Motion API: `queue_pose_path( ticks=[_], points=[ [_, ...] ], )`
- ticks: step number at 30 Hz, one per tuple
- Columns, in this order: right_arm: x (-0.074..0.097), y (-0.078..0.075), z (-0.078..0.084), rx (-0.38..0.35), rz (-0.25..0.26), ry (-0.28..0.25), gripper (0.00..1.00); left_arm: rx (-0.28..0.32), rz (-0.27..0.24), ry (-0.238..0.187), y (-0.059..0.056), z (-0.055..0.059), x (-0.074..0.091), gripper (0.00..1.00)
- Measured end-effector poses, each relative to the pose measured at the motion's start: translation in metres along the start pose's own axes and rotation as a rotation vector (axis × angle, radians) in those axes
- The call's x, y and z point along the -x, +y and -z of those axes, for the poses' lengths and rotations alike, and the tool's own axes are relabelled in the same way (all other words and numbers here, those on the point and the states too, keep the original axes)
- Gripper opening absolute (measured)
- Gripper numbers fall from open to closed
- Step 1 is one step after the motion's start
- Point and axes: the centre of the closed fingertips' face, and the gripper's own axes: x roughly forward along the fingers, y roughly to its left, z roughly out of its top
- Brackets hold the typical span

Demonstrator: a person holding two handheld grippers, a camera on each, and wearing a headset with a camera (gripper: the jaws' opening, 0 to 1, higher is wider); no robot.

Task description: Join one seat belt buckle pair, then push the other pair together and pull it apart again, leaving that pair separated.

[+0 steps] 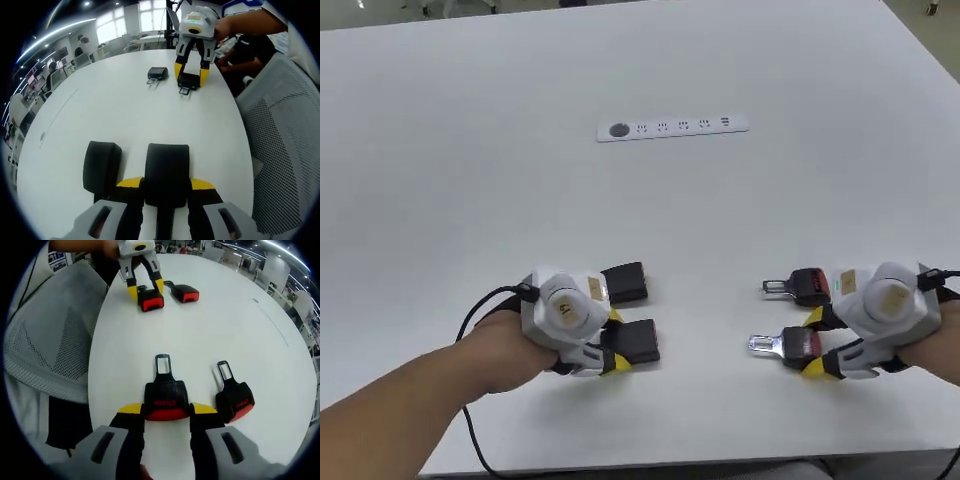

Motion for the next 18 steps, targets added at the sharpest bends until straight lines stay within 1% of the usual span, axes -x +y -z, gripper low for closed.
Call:
queue_pose_path(
  ticks=[1, 2, 6, 8, 9, 10, 13, 15, 16, 17, 18],
  points=[
    [-0.0001, -0.0021, 0.0002, 0.0, 0.002, -0.006, 0.34, -0.023, 0.006, 0.014, -0.0006, 0.0011, -0.001, 0.34],
    [-0.0003, -0.0027, 0.0003, 0.0, -0.003, -0.009, 0.34, -0.026, 0.011, 0.008, -0.0013, -0.0006, -0.0009, 0.34],
    [-0.0008, -0.0016, 0.0013, 0.013, -0.022, 0.0, 0.36, -0.034, 0.026, 0.017, 0.0002, 0.0006, -0.002, 0.34],
    [-0.0013, -0.0013, 0.0023, 0.019, -0.017, 0.023, 0.4, -0.04, 0.034, 0.018, 0.0013, 0.0017, -0.0031, 0.34],
    [-0.0015, -0.002, 0.0027, 0.024, -0.012, 0.024, 0.42, -0.043, 0.035, 0.017, 0.0014, 0.0019, -0.0031, 0.34],
    [-0.0016, -0.0024, 0.0026, 0.028, -0.009, 0.024, 0.42, -0.068, 0.037, 0.016, 0.0012, 0.0016, -0.0031, 0.34],
    [-0.0019, -0.0018, 0.0001, 0.015, -0.004, 0.018, 0.41, -0.092, 0.037, 0.027, -0.0016, -0.0012, -0.0024, 0.34],
    [-0.0023, -0.0023, -0.0027, -0.004, -0.003, 0.003, 0.39, -0.099, 0.039, 0.035, -0.0021, -0.0025, -0.0024, 0.34],
    [-0.0024, -0.0047, -0.0025, -0.004, 0.001, -0.001, 0.37, -0.096, 0.04, 0.04, -0.0022, -0.003, -0.0023, 0.34],
    [-0.0025, -0.0068, -0.0021, 0.013, 0.003, 0.0, 0.35, -0.096, 0.041, 0.042, -0.0023, -0.0029, -0.0021, 0.34],
    [-0.0028, -0.0063, -0.0022, 0.01, 0.002, 0.0, 0.35, -0.094, 0.041, 0.042, -0.0024, -0.0029, -0.002, 0.34]
  ],
)
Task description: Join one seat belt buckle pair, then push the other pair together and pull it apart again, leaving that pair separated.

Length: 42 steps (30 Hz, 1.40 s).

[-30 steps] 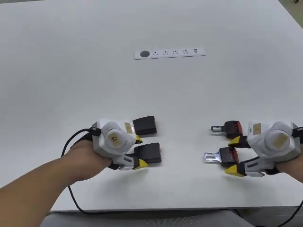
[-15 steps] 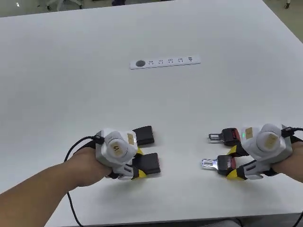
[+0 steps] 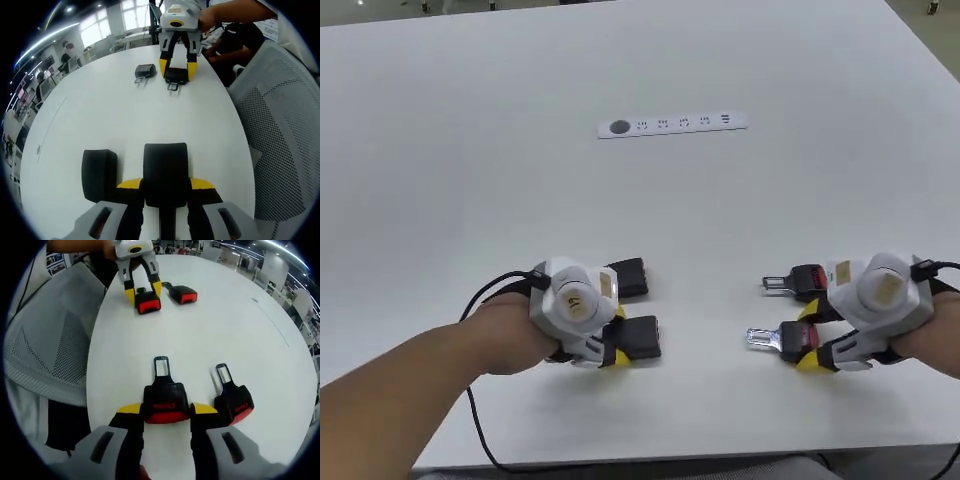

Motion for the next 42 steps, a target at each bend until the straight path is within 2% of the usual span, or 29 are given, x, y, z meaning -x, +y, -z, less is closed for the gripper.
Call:
queue_pose_path(
  ticks=[7, 12, 22, 30, 42],
  points=[
    [-0.001, 0.006, -0.003, 0.042, -0.005, 0.036, 0.35, 0.001, 0.006, 0.003, -0.002, -0.002, 0.0, 0.34],
    [-0.006, 0.009, -0.009, 0.047, -0.013, 0.026, 0.34, 0.01, 0.011, 0.012, -0.001, 0.0, 0.0, 0.34],
    [-0.027, 0.013, -0.043, 0.02, -0.006, -0.027, 0.34, 0.012, 0.018, 0.002, 0.0, 0.003, -0.002, 0.34],
    [-0.048, 0.021, -0.081, 0.008, 0.004, -0.084, 0.34, 0.016, 0.021, 0.002, 0.002, 0.005, -0.004, 0.33],
    [-0.061, 0.023, -0.101, 0.022, 0.007, -0.08, 0.34, 0.022, 0.022, 0.008, 0.0, 0.004, -0.003, 0.34]
  ],
)
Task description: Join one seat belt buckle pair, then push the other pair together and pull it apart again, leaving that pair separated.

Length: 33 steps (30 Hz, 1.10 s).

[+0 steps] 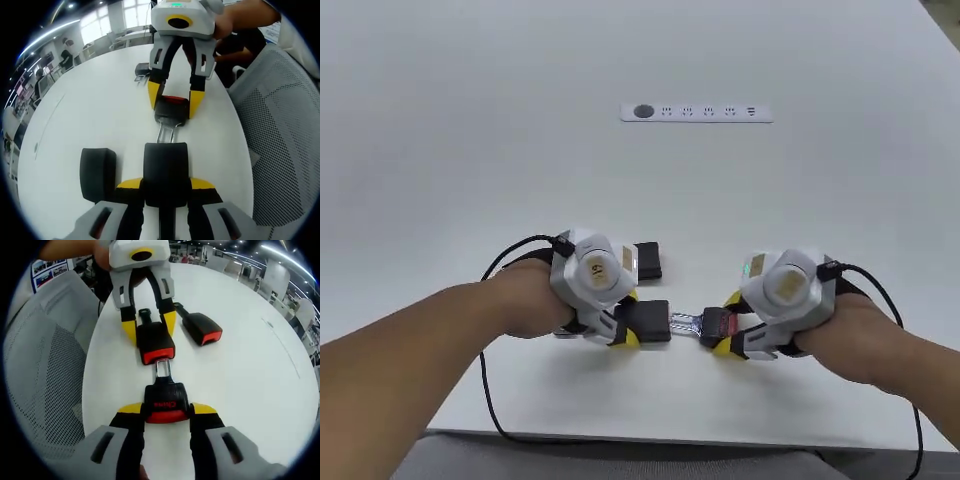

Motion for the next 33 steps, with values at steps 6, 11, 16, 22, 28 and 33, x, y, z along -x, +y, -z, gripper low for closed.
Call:
queue_pose_path(
  ticks=[6, 11, 16, 22, 28, 33],
  points=[
    [0.0, 0.004, -0.003, 0.016, 0.002, 0.004, 0.34, 0.008, -0.003, 0.0, 0.001, 0.001, 0.0, 0.34],
    [-0.001, 0.005, -0.006, 0.049, 0.003, 0.005, 0.34, 0.005, 0.001, 0.007, 0.001, 0.002, 0.0, 0.34],
    [-0.004, 0.001, -0.006, 0.135, -0.033, 0.019, 0.34, -0.009, 0.008, 0.005, 0.0, 0.002, 0.0, 0.34],
    [-0.008, -0.002, -0.012, 0.166, -0.077, 0.045, 0.33, -0.039, 0.026, 0.017, -0.001, 0.0, -0.001, 0.33],
    [-0.009, 0.0, -0.01, 0.125, -0.089, 0.031, 0.33, -0.034, 0.029, 0.02, 0.0, 0.002, -0.003, 0.34],
    [-0.009, 0.002, -0.011, 0.104, -0.075, 0.016, 0.32, -0.023, 0.027, 0.027, 0.0, 0.001, -0.002, 0.33]
  ],
)
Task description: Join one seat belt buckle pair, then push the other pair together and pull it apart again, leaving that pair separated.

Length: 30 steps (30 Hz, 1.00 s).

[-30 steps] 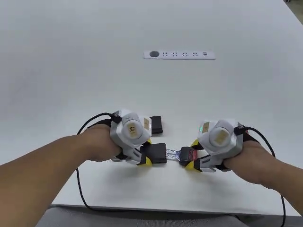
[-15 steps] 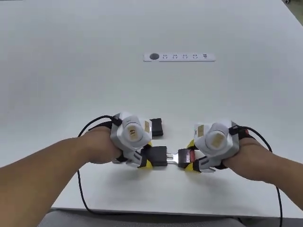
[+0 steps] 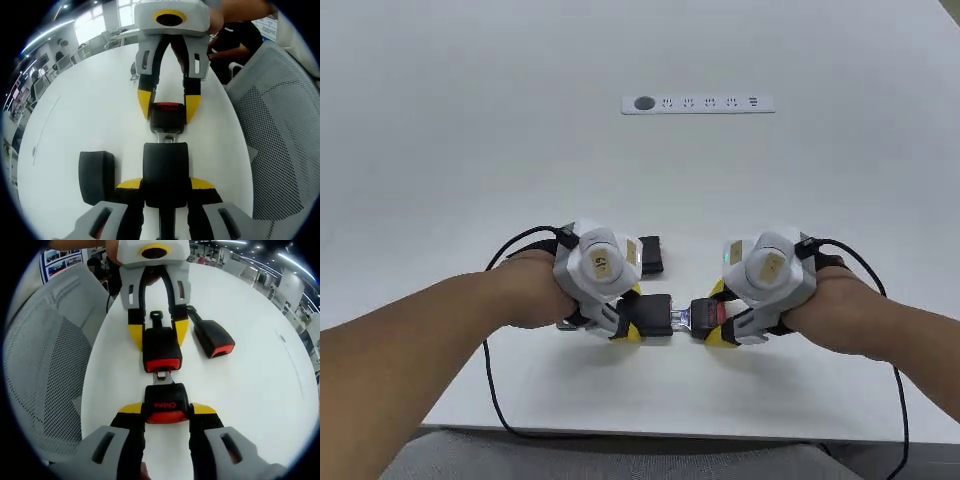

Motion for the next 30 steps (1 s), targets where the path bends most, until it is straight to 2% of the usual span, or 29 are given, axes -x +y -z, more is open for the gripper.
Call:
queue_pose_path(
  ticks=[4, 11, 17, 21, 30],
  points=[
    [-0.001, 0.003, -0.003, 0.001, 0.005, -0.007, 0.32, 0.0, -0.003, -0.001, -0.001, -0.001, 0.001, 0.33],
    [-0.003, 0.003, -0.01, 0.044, -0.01, 0.015, 0.32, -0.003, 0.0, 0.002, -0.001, -0.001, 0.001, 0.33],
    [-0.002, 0.001, -0.009, 0.029, -0.007, 0.023, 0.32, -0.005, 0.001, 0.002, -0.001, -0.001, 0.001, 0.33],
    [-0.007, 0.0, -0.016, 0.034, -0.015, 0.009, 0.32, -0.011, 0.002, 0.013, -0.002, -0.002, 0.002, 0.33],
    [-0.011, 0.0, -0.015, 0.003, -0.011, -0.006, 0.32, 0.008, 0.001, 0.0, -0.001, 0.001, 0.002, 0.33]
  ],
)
